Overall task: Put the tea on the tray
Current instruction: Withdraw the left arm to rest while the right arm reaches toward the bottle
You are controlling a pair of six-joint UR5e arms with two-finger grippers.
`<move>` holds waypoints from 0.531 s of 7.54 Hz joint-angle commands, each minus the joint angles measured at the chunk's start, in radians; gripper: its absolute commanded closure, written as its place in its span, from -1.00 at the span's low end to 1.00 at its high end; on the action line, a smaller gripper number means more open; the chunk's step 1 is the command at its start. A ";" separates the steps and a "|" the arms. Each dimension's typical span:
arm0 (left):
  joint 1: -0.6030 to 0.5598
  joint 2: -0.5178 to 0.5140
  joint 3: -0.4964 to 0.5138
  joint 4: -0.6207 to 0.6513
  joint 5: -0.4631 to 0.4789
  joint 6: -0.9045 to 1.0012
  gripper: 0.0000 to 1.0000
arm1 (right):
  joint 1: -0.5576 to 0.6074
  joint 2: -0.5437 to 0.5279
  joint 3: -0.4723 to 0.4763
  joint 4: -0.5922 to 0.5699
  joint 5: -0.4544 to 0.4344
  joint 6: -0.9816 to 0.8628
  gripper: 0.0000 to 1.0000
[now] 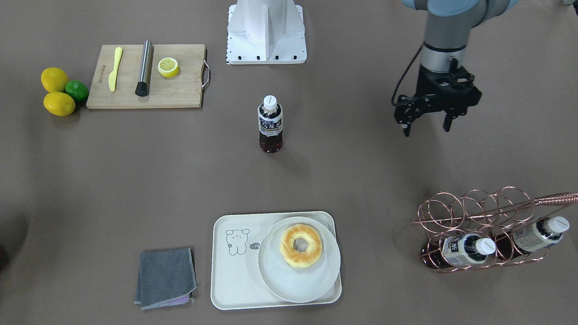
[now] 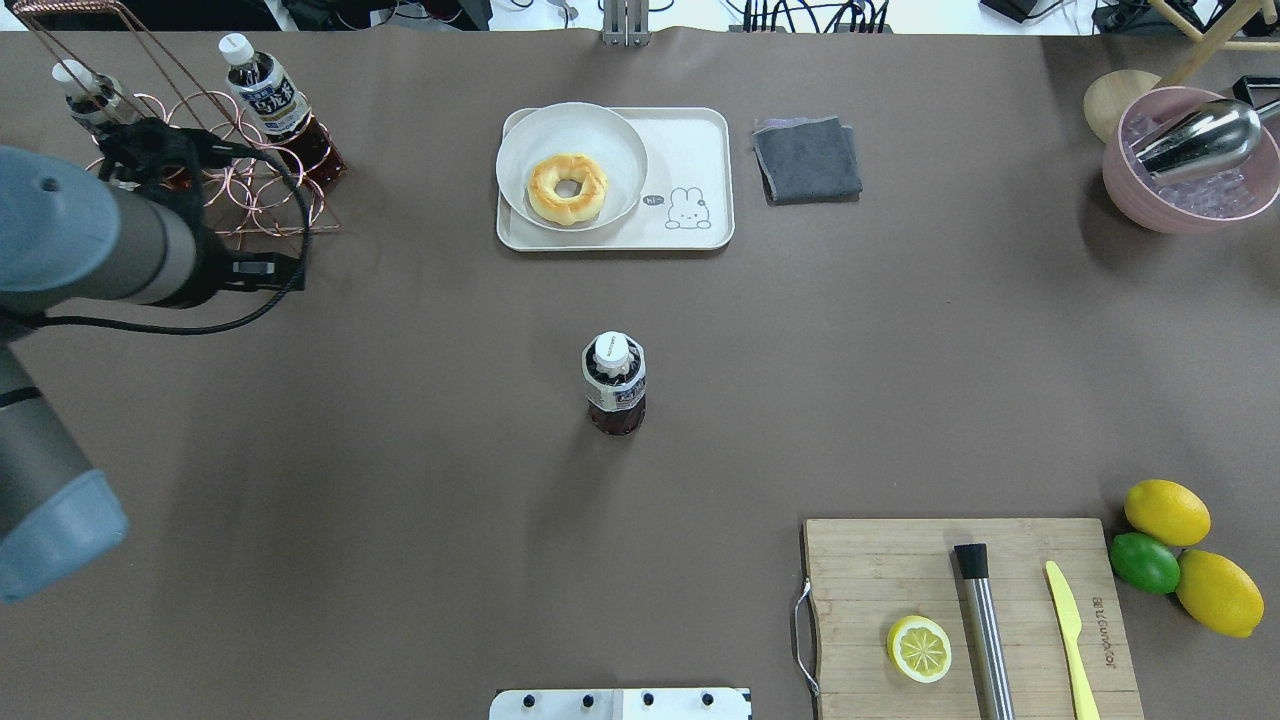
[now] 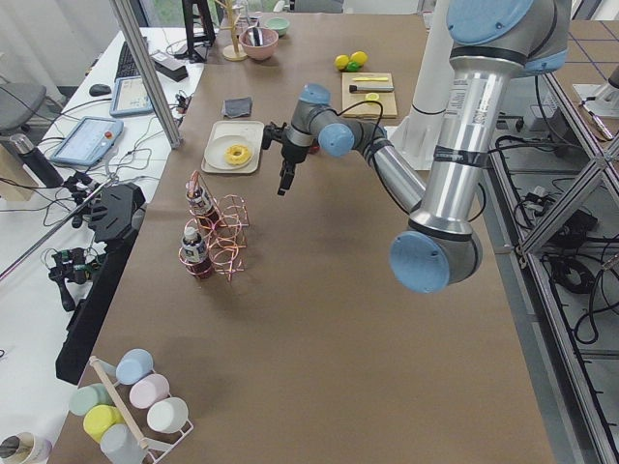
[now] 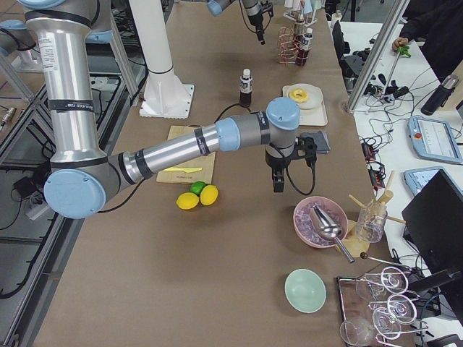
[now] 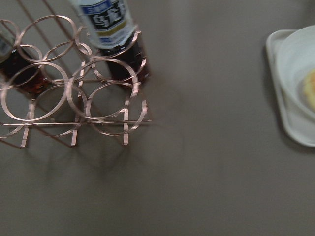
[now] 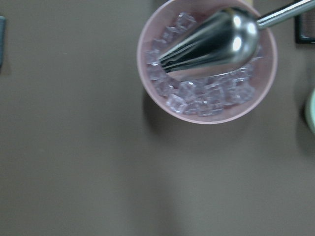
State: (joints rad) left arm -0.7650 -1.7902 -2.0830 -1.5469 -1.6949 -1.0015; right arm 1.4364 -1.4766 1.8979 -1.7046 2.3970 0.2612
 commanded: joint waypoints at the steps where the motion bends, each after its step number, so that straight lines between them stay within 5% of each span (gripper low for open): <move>1: -0.304 0.243 -0.031 -0.028 -0.203 0.369 -0.96 | -0.211 0.099 0.113 0.037 -0.030 0.324 -1.00; 4: -0.755 0.351 0.183 -0.096 -0.437 1.035 -0.96 | -0.500 0.302 0.191 0.008 -0.148 0.782 -1.00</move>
State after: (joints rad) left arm -1.2617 -1.4786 -2.0298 -1.6171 -2.0117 -0.3305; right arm 1.1146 -1.3276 2.0642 -1.6713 2.3157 0.7423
